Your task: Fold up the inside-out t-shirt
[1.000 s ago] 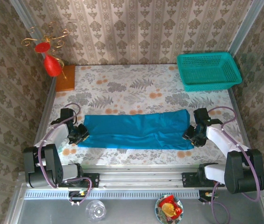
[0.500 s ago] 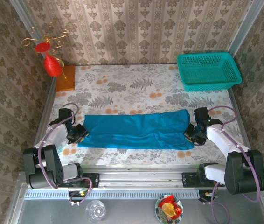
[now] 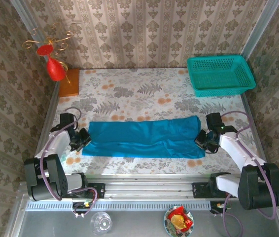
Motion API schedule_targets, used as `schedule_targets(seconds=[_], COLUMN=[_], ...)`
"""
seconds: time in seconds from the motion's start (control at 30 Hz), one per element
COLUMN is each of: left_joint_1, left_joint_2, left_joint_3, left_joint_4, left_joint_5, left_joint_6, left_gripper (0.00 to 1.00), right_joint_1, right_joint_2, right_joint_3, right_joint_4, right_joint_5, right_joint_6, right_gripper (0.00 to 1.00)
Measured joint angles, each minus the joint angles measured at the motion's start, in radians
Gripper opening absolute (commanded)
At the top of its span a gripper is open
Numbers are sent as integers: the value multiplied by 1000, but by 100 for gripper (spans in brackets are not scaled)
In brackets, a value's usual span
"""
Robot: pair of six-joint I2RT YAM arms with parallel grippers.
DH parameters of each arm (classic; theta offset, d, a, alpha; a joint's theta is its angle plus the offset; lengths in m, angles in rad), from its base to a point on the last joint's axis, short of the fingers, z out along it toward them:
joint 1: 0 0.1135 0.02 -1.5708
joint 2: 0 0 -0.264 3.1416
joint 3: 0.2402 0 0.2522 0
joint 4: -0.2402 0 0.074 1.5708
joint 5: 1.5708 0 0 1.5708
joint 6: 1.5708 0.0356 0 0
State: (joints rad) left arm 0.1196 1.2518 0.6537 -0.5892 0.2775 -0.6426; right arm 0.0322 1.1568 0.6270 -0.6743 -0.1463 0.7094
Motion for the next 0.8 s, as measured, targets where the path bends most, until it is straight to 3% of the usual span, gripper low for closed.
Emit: schedule_targets(seconds=[0.4, 0.57, 0.8], left_joint_1=[1, 4, 13], left_joint_2=[31, 149, 388], left_joint_3=[148, 266, 570], left_joint_4=[-24, -23, -21], left_joint_5=[13, 31, 72], left_joint_6=[43, 72, 129], left_gripper=[0, 0, 0], right_joint_1=[0, -6, -29], right_joint_2=[-25, 88, 354], right_joint_3=[153, 300, 618], right_joint_4=[-46, -26, 21], right_joint_5=[-18, -19, -28], right_joint_6=[-2, -6, -26], right_gripper=[0, 0, 0])
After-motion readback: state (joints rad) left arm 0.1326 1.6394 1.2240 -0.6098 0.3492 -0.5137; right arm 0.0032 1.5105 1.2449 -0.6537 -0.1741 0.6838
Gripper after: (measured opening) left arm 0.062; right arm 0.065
